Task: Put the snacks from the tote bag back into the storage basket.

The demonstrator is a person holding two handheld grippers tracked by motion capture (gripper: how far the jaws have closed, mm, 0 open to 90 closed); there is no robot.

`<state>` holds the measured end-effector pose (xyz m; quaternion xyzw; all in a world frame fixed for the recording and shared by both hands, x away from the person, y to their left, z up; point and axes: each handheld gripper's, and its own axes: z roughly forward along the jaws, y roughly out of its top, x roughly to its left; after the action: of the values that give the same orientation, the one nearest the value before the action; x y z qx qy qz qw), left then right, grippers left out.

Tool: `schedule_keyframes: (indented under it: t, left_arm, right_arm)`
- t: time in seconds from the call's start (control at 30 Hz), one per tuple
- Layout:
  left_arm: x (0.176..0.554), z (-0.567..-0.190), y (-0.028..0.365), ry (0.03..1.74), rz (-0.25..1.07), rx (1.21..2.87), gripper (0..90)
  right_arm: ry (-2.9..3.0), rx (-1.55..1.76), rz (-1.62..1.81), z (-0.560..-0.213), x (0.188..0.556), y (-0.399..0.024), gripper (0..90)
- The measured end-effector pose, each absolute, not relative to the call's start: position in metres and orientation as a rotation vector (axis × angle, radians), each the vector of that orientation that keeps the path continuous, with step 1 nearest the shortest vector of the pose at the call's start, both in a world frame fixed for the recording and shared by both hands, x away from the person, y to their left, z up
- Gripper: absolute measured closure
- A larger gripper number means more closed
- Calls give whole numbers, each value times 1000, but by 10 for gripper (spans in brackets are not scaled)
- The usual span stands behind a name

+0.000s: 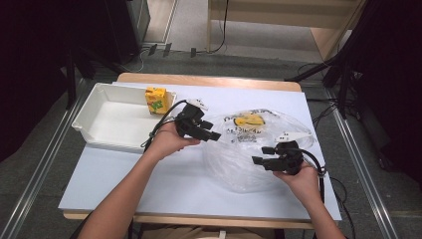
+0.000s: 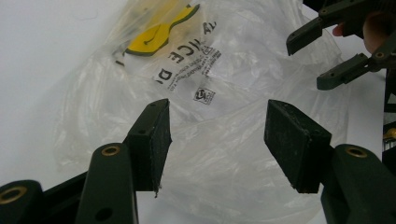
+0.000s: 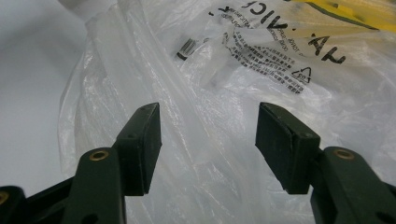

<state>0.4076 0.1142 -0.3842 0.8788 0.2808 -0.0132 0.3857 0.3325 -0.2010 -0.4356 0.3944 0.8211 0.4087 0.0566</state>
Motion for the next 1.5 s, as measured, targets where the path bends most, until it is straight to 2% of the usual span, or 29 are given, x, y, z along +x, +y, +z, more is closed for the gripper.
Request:
schedule_keyframes:
  t: [0.57, 0.87, 1.5]
  left_arm:
    - [386, -399, 93, 634, -67, 2283, 415]
    - [375, -409, 96, 611, -48, 2309, 415]
    - [374, -406, 100, 619, -49, 2285, 410]
  right_arm:
    - [2482, 1199, 1248, -435, 332, -204, 416]
    - [2482, 1192, 1254, -435, 332, -204, 415]
    - [2488, 1192, 1254, -435, 332, -203, 415]
